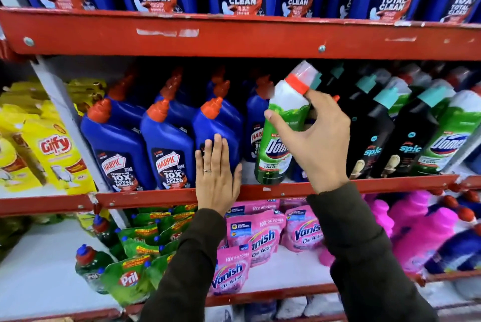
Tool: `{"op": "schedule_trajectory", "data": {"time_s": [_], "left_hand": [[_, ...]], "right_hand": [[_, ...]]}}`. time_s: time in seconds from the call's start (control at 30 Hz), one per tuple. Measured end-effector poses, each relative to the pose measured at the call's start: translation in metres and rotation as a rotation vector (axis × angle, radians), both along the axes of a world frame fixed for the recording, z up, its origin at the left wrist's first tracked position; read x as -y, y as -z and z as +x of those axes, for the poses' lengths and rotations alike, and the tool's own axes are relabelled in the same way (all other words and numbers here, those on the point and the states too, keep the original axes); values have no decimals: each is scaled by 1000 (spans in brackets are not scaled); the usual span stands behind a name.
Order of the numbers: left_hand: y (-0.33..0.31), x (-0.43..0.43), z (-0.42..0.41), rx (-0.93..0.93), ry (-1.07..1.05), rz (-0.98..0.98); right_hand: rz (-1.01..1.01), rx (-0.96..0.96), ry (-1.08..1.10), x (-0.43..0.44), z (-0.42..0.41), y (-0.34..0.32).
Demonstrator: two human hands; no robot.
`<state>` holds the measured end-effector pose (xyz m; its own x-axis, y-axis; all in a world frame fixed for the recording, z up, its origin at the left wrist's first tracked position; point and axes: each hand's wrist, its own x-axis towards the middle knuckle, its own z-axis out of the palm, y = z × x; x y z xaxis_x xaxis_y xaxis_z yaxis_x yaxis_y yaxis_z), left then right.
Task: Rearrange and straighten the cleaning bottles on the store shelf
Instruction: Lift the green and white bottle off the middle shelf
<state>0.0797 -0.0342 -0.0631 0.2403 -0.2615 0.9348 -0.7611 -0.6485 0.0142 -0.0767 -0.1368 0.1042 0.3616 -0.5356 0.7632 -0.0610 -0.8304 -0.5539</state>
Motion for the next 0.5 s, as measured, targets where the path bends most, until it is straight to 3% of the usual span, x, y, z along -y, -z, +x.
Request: {"op": "schedule_trajectory", "data": {"time_s": [0.23, 0.5], "left_hand": [[4, 2, 1, -14, 57, -37], [5, 2, 1, -30, 38, -33]], "right_hand": [[49, -60, -15, -4, -27, 45], [188, -503, -110, -1, -41, 203]]}}
